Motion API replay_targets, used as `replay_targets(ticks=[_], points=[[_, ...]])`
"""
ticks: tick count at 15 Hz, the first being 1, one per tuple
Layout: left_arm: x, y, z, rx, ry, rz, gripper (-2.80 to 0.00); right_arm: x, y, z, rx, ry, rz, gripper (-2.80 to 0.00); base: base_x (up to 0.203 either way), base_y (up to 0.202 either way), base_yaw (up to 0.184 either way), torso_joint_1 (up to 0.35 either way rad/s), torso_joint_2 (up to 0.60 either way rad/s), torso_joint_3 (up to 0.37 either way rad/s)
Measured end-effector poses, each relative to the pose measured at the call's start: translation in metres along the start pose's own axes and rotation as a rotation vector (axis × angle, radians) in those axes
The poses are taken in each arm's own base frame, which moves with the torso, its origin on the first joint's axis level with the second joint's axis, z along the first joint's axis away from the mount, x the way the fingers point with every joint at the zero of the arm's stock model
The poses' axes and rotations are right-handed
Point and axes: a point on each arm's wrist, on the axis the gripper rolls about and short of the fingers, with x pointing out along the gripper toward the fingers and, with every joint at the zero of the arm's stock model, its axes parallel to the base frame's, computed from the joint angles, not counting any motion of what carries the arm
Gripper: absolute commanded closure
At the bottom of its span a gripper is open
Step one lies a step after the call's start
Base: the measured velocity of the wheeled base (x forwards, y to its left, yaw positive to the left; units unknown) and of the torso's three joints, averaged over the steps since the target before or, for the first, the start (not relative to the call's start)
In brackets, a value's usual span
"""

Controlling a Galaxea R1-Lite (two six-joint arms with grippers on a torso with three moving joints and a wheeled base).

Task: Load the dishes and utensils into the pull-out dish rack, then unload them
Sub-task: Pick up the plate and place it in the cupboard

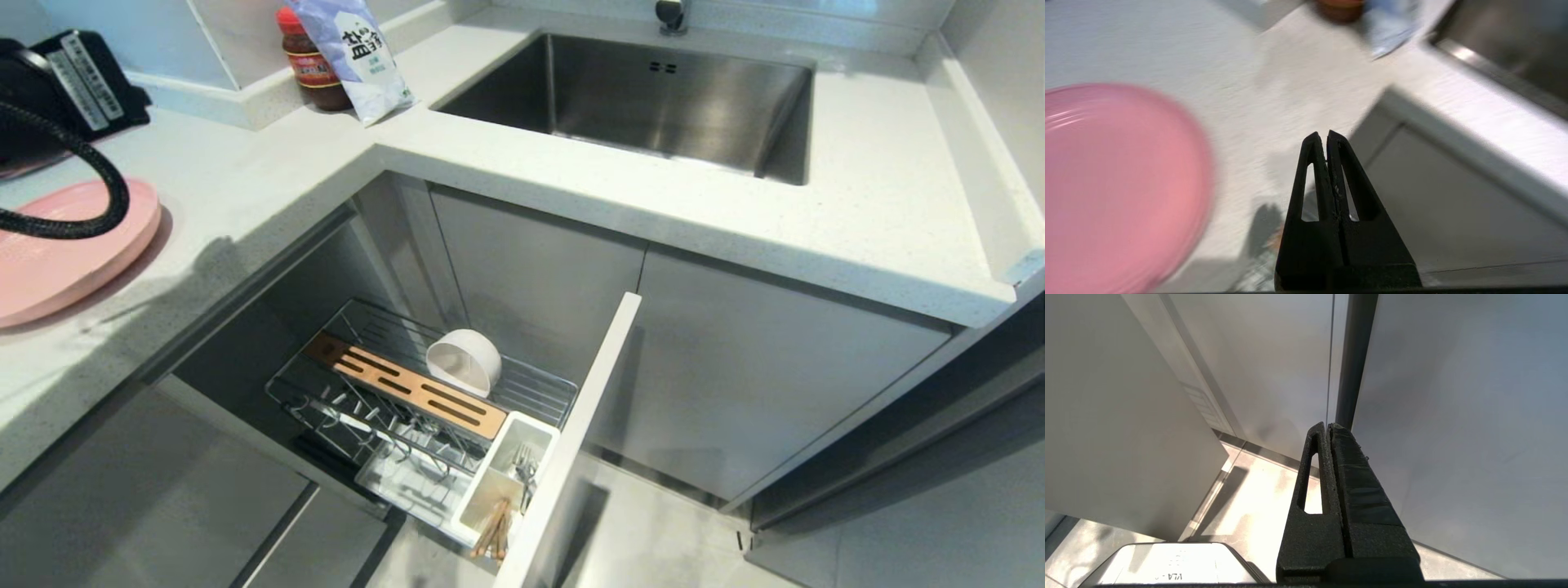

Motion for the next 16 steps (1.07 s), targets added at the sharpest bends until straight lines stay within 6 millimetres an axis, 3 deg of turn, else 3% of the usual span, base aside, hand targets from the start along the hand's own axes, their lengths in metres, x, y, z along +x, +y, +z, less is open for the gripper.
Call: replay_targets(ticks=[3,6,9,10,13,16], points=[[0.008,0.017,0.005,0.050,0.016,0.202,0.00,0.000,0.000,0.000,0.000,0.000,0.000,0.00,0.000,0.000,0.000,0.000,0.00,0.000],[0.026,0.018,0.004,0.058,0.013,0.364,0.00,0.000,0.000,0.000,0.000,0.000,0.000,0.00,0.000,0.000,0.000,0.000,0.00,0.000],[0.045,0.017,-0.007,0.068,0.086,0.398,0.00,0.000,0.000,0.000,0.000,0.000,0.000,0.00,0.000,0.000,0.000,0.000,0.00,0.000],[0.050,0.016,-0.010,0.059,0.118,0.407,-2.80,0.000,0.000,0.000,0.000,0.000,0.000,0.00,0.000,0.000,0.000,0.000,0.00,0.000],[0.063,0.015,-0.020,0.038,0.237,0.441,-2.80,0.000,0.000,0.000,0.000,0.000,0.000,0.00,0.000,0.000,0.000,0.000,0.00,0.000],[0.079,0.015,-0.022,-0.003,0.242,0.466,-2.80,0.000,0.000,0.000,0.000,0.000,0.000,0.00,0.000,0.000,0.000,0.000,0.00,0.000]])
